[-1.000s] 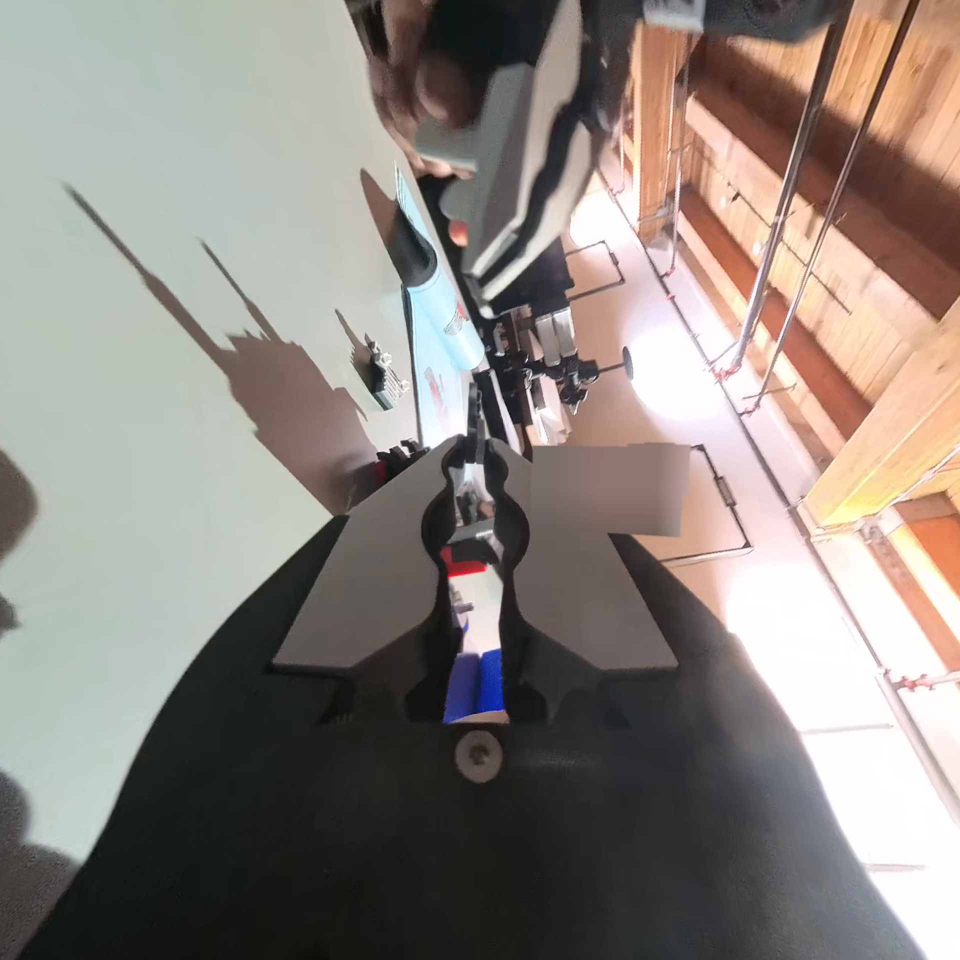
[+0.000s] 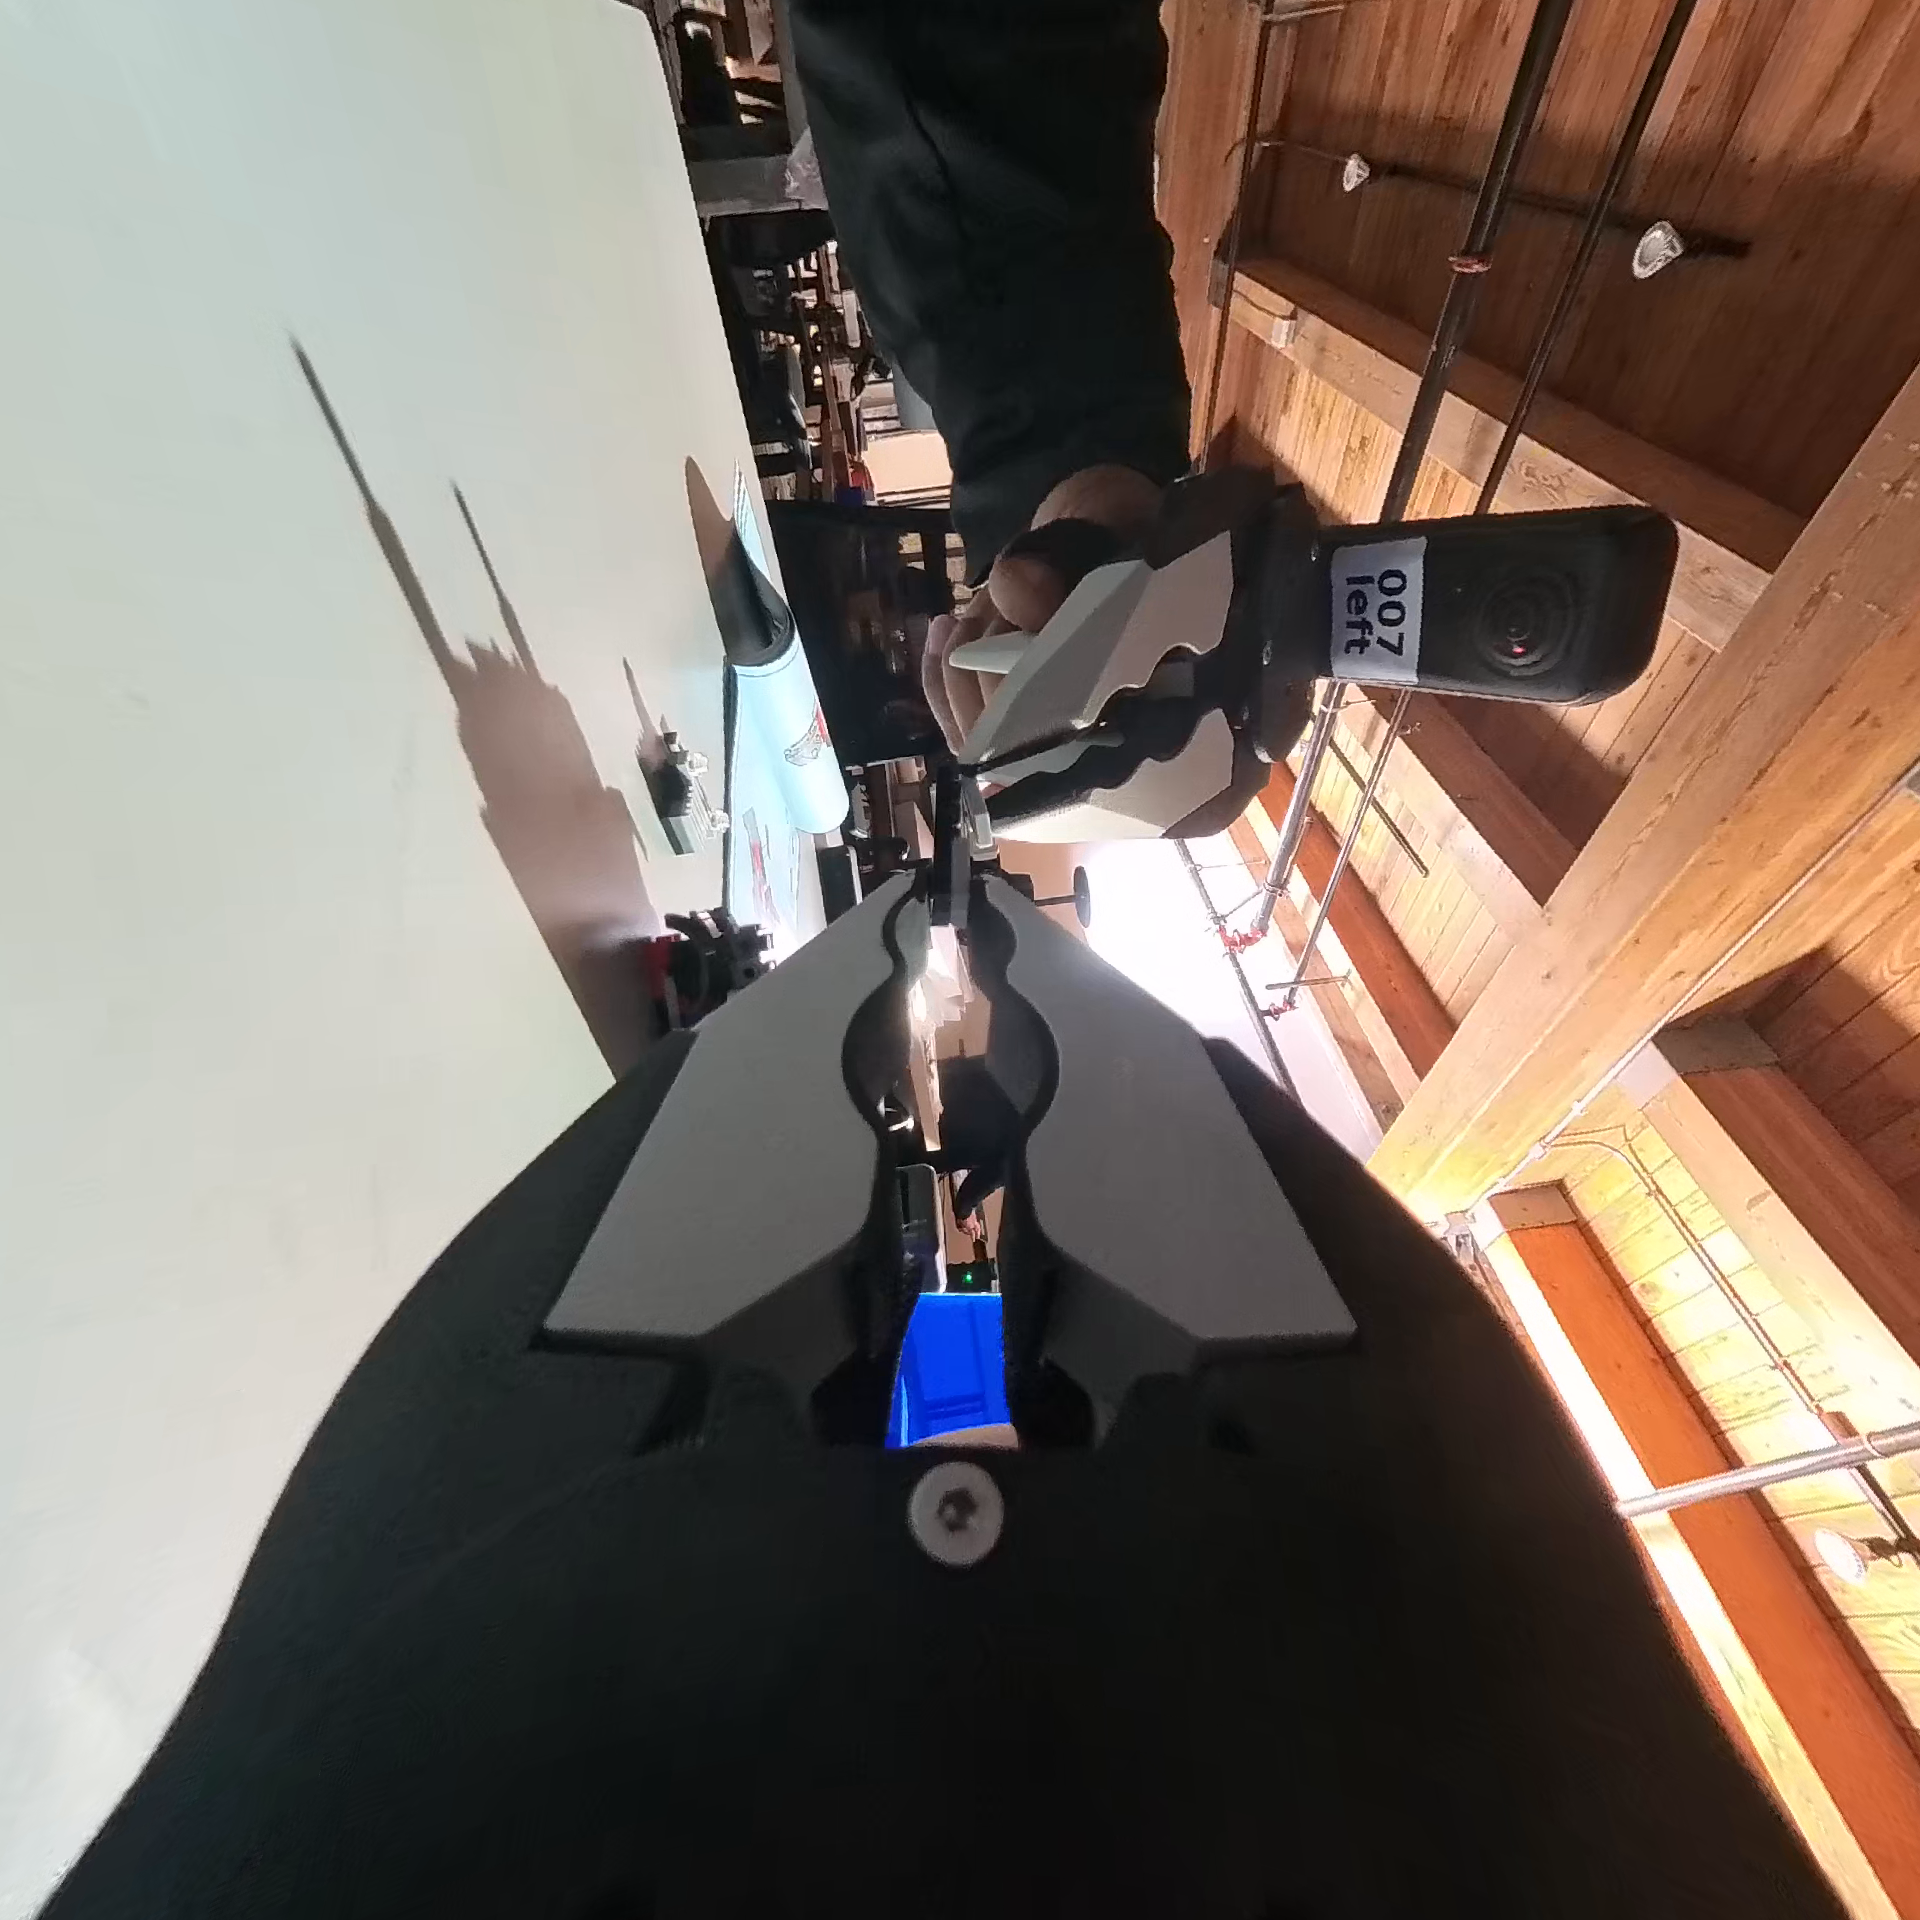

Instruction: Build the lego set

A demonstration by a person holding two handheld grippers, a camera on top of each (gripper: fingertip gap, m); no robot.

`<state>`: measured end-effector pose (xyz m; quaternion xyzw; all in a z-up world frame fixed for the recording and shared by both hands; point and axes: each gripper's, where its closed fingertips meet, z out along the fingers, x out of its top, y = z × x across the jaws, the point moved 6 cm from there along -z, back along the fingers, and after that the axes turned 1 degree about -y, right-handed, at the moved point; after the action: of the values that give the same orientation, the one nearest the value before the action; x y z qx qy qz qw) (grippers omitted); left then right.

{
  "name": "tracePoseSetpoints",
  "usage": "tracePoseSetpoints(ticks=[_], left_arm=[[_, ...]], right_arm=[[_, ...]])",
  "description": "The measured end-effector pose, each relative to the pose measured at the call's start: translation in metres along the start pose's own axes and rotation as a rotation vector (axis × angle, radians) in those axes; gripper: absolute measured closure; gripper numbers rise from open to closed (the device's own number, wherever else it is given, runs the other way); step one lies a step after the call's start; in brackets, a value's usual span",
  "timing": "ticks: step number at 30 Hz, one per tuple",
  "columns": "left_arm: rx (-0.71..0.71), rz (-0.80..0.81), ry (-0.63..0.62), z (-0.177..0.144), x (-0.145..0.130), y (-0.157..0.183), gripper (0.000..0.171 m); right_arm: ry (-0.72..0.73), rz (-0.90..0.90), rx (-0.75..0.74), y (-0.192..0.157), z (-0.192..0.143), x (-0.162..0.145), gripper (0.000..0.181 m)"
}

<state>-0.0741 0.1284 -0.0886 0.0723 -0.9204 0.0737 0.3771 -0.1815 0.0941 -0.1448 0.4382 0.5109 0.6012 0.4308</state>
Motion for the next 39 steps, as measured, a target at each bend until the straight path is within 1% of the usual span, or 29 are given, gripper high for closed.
tracePoseSetpoints(ticks=[11, 39], left_arm=[[-0.023, -0.02, -0.03, 0.0022, 0.0003, 0.0029, 0.162], [-0.041, -0.043, -0.019, 0.0025, 0.002, 0.0027, 0.161]], right_arm=[[0.004, -0.011, 0.005, -0.0006, 0.0009, 0.0009, 0.174], [0.014, -0.004, 0.005, 0.0036, 0.0043, 0.0013, 0.174]])
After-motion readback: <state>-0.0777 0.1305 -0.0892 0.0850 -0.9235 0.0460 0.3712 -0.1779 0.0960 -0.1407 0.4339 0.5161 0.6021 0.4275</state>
